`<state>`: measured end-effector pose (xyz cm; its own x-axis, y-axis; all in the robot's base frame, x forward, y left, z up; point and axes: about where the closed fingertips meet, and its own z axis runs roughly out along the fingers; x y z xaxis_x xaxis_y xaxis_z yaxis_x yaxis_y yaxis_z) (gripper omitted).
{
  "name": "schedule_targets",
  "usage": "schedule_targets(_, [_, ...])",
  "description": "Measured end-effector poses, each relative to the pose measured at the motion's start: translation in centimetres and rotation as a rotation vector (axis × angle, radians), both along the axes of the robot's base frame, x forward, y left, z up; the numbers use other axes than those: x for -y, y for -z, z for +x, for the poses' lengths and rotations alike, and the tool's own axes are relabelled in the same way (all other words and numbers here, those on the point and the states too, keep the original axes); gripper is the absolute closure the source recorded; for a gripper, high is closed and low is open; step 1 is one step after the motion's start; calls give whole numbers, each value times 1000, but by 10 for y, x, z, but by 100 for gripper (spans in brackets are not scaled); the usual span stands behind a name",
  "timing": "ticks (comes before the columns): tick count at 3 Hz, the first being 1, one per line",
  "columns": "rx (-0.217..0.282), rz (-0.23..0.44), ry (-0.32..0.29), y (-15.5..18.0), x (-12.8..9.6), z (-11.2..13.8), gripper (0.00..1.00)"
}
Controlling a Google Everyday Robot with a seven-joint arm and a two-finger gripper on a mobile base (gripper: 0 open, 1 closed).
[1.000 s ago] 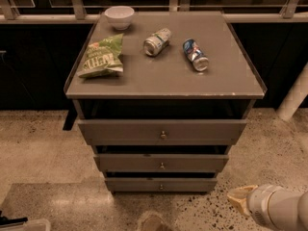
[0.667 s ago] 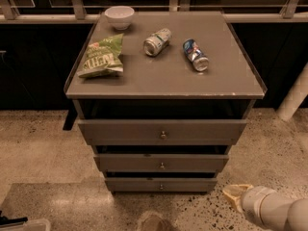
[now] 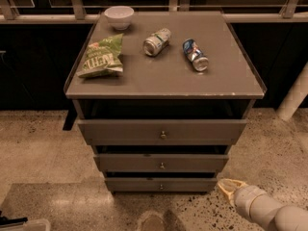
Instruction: Open middle drawer
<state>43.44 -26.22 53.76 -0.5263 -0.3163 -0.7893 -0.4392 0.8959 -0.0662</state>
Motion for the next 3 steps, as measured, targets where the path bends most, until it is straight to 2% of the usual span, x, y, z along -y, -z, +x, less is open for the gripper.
schedule_targets(1, [0, 0, 0, 0, 0, 0, 100])
schedule_targets(2, [-5, 30, 43, 23, -3, 10, 100])
schedule_targets(3, [27, 58, 101, 59, -8, 32, 100])
